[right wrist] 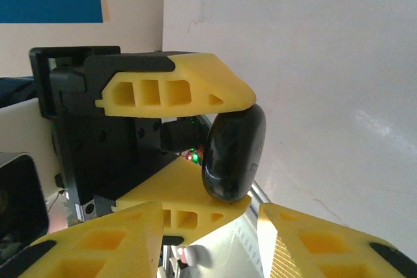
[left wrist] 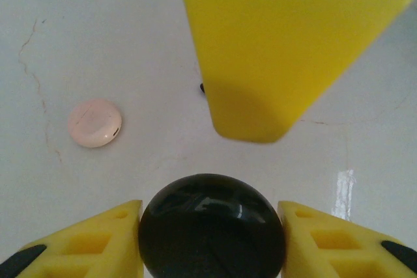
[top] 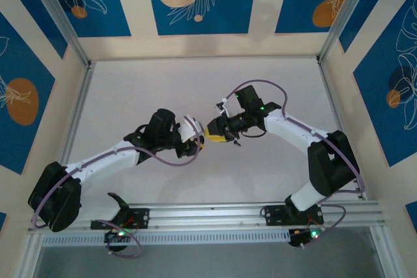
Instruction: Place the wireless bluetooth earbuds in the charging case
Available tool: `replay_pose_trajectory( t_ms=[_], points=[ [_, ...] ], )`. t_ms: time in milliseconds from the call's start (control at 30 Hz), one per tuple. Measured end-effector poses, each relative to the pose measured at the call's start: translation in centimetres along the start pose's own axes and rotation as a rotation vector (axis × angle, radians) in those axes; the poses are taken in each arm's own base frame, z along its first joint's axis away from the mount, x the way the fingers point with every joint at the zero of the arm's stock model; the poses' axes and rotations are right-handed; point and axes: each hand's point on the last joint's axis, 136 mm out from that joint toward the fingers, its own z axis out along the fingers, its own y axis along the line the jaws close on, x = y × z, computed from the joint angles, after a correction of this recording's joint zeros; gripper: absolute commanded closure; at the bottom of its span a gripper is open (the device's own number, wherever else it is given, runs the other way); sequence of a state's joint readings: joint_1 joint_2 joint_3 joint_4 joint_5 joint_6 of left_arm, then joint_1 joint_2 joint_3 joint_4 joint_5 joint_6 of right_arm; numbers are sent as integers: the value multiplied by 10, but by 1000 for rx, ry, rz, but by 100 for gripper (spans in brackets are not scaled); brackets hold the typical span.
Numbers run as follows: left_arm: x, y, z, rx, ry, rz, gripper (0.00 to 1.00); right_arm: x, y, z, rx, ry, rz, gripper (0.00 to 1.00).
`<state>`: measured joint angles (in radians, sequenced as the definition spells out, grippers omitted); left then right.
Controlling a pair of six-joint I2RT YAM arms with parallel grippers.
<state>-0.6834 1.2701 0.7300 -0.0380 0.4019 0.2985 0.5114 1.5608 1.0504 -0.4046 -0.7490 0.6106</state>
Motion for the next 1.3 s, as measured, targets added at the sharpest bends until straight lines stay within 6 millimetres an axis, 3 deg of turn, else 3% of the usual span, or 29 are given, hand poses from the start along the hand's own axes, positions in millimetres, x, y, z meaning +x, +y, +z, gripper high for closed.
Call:
replay_pose_trajectory(
  t_ms=[600,833,900,1100,1200,1300],
  points=[
    [-5,-4,-3,5,-15,12,55,1,1,20,5,72,11,58],
    [-8,-6,-4,8,-19,18,53,-1,0,22,6,76,5,77],
    [-7,-6,-4,6,-15,18,47,-1,-1,22,8,77,6,79],
    [-15,-7,-8,12,-20,30,13,-3,-3,18,43,48,-25,83],
    [-24,-8,-16,6,-36,42,8,-3,3,5,60,-4,-98,83],
    [-35,-12,-28,8,-55,63,11,2,10,-12,72,-63,-202,83]
  ],
)
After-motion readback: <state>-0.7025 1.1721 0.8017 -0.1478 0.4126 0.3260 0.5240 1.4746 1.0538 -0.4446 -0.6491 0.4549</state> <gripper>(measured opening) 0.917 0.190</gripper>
